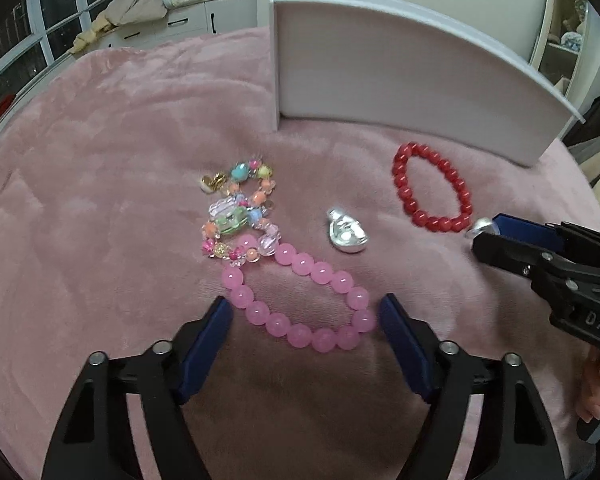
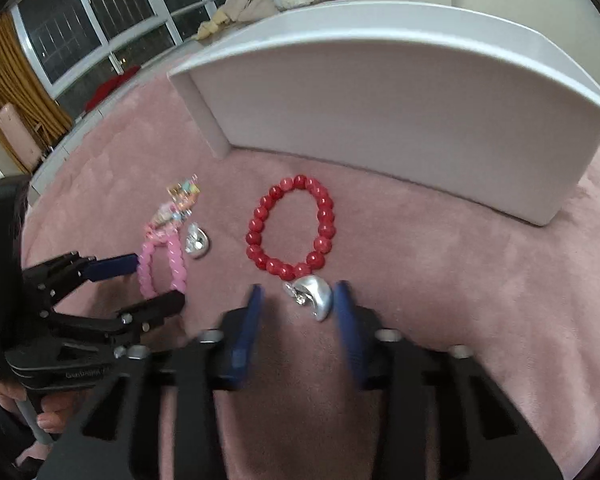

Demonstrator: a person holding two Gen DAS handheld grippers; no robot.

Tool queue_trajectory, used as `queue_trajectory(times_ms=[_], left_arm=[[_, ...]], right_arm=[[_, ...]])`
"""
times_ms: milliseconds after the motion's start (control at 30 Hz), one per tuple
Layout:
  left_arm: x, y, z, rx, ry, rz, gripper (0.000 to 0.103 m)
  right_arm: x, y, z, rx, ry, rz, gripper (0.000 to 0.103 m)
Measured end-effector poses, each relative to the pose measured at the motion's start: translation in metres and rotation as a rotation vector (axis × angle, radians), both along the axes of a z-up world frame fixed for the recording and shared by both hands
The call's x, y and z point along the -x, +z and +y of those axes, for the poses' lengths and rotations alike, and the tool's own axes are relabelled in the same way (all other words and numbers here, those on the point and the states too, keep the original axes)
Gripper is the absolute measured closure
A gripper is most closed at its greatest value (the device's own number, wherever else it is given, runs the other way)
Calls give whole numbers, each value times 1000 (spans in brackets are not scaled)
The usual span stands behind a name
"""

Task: Organize jewelry
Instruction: 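Grasp the pink bead bracelet with the left tool while the right tool grasps the silver heart pendant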

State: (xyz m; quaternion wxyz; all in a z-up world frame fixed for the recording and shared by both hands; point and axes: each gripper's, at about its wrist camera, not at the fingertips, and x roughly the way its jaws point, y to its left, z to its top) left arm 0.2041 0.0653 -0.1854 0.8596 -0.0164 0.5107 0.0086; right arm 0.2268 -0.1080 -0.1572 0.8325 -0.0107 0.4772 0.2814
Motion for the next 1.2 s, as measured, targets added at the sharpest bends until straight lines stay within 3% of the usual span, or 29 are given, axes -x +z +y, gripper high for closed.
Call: queue_trajectory(times_ms=[67, 133, 267, 433, 533, 1200], left_arm=[[-1, -3, 0, -17, -3, 1, 34], [1, -3, -3, -36, -12, -2, 37], [3, -2, -2, -11, -4, 4, 59], [9, 2, 3, 25, 27, 25, 72], [16, 5, 2, 30, 14, 33, 86], [71, 51, -13, 59, 2, -20, 87]], right_arm=[[2, -5, -1, -7, 0, -1, 84], [8, -5, -5, -30, 13, -1, 84], [20, -2, -15, -52, 4, 3, 84], [34, 5, -23, -64, -14, 14, 84], [44, 13, -28, -67, -21, 14, 84], [99, 74, -49, -55, -48, -66, 84]])
